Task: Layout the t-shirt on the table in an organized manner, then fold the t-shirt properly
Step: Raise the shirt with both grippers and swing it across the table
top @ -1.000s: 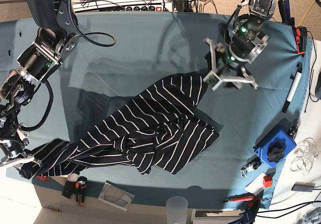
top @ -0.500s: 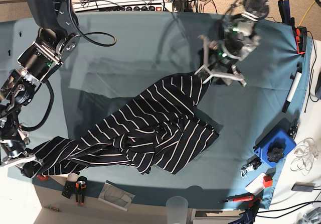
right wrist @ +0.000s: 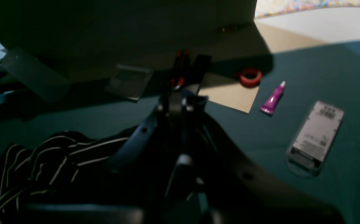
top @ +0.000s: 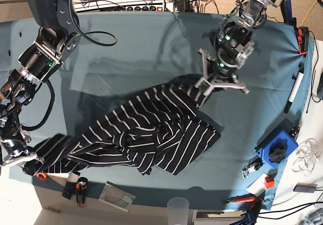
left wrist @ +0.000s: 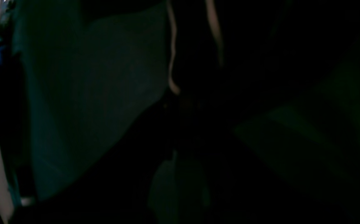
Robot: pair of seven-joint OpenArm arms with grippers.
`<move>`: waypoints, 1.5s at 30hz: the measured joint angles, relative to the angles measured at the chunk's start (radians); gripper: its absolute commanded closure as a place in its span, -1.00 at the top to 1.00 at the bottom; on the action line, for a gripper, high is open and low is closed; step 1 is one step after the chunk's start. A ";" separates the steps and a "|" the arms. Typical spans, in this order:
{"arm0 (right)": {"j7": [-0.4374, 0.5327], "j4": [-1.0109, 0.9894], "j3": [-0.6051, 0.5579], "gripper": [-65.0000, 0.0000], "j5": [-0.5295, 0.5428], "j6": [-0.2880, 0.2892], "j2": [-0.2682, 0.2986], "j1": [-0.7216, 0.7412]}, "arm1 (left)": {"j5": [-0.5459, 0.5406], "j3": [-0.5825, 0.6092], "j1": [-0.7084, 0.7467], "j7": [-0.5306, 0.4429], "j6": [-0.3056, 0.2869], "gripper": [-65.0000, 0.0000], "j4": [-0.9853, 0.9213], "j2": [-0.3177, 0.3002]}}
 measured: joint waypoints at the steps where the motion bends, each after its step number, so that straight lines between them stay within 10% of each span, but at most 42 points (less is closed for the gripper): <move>1: -0.002 0.000 0.000 -1.00 0.000 0.000 0.000 0.000 | 0.001 0.000 -0.002 0.000 0.018 -1.00 0.000 0.000; 13: 0.055 -0.004 0.000 -1.00 0.071 0.004 0.024 0.056 | 0.146 -0.183 -0.190 0.188 0.141 -1.00 0.144 0.001; 19: 0.043 -0.004 -0.017 -1.00 0.219 0.059 0.040 0.069 | -0.128 -0.489 -0.199 0.163 0.040 -1.00 0.232 -0.026; 29: -0.281 0.000 -0.014 -1.00 0.595 0.182 0.041 -0.021 | -0.411 -0.713 0.040 0.173 -0.094 -1.00 0.428 -0.128; 45: -0.380 0.358 0.271 -1.00 0.790 0.210 0.025 -0.664 | -0.434 -0.717 0.444 0.234 -0.166 -1.00 0.566 0.043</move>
